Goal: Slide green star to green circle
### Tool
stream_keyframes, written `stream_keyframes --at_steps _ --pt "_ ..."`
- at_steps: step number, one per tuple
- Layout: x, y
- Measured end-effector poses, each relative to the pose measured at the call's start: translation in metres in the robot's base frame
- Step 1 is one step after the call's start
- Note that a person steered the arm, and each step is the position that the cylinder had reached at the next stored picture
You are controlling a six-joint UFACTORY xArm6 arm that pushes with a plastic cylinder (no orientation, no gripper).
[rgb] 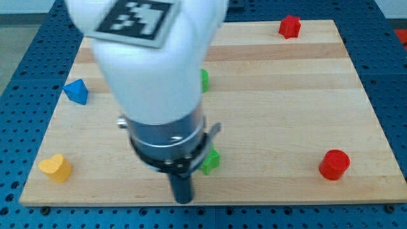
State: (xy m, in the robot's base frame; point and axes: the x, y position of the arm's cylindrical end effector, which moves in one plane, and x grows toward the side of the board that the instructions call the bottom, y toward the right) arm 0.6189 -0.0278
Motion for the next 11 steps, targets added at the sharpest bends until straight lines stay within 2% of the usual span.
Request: stream_keyframes --at_steps 1,2,4,6,7,8,9,10,11 --pt "0.000 0.058" --pt "-0.009 0.058" --pt "-0.070 0.009" --pt "-0.132 -0.005" --pt "-0.142 -0.004" --pt "-0.116 0.010" --pt "-0.077 -0.002" --pt "-0.078 -0.053" --pt "-0.098 -0.064"
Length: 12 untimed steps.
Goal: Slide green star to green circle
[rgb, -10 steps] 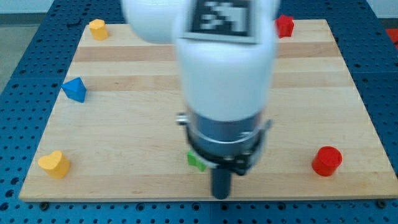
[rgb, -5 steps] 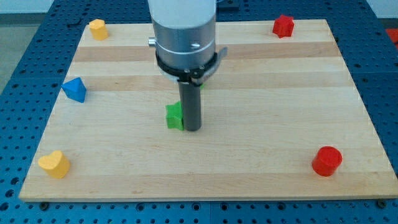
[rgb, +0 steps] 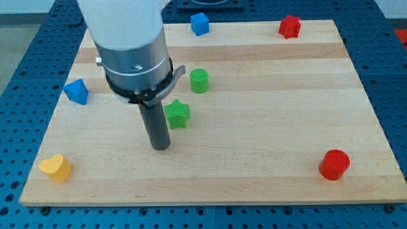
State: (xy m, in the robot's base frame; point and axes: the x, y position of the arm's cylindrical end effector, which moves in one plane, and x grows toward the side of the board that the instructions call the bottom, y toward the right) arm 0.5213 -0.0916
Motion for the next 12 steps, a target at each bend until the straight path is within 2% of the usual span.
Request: stream_keyframes --at_steps 3,4,5,7,8,12 --pt "-0.053 0.049" --pt "-0.057 0.056" --pt "-0.040 0.043" --pt "-0.037 -0.042" --pt "-0.052 -0.038" --pt "-0.063 0.038"
